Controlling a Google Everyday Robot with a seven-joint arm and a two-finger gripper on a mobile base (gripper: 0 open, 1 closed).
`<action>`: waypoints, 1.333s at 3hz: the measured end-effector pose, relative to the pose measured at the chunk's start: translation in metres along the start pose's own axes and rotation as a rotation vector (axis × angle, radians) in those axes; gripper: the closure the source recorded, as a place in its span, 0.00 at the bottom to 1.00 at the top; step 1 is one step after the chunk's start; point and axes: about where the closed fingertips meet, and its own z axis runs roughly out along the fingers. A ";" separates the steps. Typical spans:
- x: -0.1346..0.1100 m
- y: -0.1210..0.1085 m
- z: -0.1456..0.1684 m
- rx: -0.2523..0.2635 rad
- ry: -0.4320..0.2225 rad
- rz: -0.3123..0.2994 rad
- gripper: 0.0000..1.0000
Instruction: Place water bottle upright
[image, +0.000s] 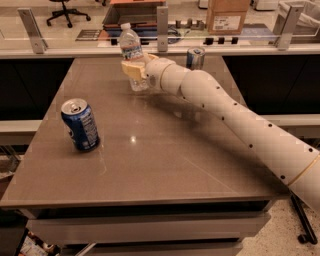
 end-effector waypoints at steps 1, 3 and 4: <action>-0.002 0.000 0.000 0.000 0.000 0.000 0.37; 0.042 0.011 0.007 -0.020 0.029 0.079 0.83; 0.039 0.012 0.007 -0.020 0.029 0.080 1.00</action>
Offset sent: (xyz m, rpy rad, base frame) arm -0.0096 0.0155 -0.0721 0.0553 0.1253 0.0255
